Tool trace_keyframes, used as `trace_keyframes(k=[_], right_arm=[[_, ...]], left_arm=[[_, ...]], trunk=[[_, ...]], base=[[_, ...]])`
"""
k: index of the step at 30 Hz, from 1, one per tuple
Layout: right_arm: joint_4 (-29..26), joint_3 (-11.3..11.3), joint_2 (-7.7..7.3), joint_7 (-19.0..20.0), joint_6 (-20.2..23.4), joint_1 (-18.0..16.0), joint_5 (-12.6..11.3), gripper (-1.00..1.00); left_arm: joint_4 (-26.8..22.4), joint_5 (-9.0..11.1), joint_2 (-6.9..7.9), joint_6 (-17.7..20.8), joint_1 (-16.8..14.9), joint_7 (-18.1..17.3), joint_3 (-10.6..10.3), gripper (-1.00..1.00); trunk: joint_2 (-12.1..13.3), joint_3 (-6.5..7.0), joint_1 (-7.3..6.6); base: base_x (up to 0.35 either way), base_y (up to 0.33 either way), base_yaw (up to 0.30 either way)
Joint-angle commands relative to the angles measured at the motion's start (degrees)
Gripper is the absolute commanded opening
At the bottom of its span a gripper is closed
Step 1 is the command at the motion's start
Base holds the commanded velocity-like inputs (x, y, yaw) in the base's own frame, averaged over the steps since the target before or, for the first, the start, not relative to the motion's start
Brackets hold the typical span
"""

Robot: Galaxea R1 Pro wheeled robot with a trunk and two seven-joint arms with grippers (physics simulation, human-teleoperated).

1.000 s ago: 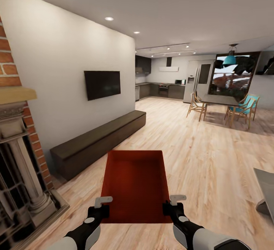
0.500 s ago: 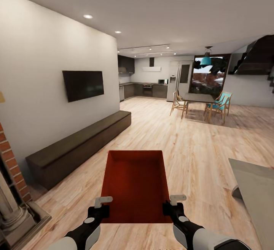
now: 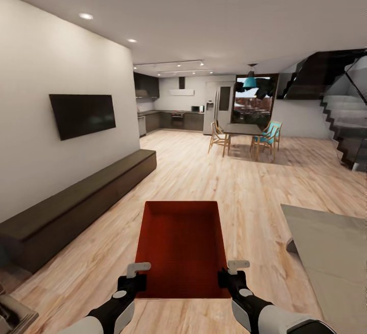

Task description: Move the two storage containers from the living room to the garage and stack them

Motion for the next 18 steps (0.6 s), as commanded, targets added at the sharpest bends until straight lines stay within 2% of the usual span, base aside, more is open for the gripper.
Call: trace_keyframes(k=[1, 18], right_arm=[[-0.1, -2.8, 0.04, 0.0, -0.2, -0.1, 0.1, -1.00], [-0.1, -2.6, 0.07, -0.1, -0.2, -0.1, 0.1, -1.00]], left_arm=[[0.3, 0.8, 0.31, -0.3, 0.0, 0.7, 0.5, -1.00], [0.3, 0.8, 0.31, -0.3, 0.0, 0.7, 0.5, -1.00]], trunk=[[-0.1, -0.08, 0.03], [-0.1, -0.08, 0.03]], base=[[0.262, 0.000, -0.085], [0.314, 0.000, -0.008]])
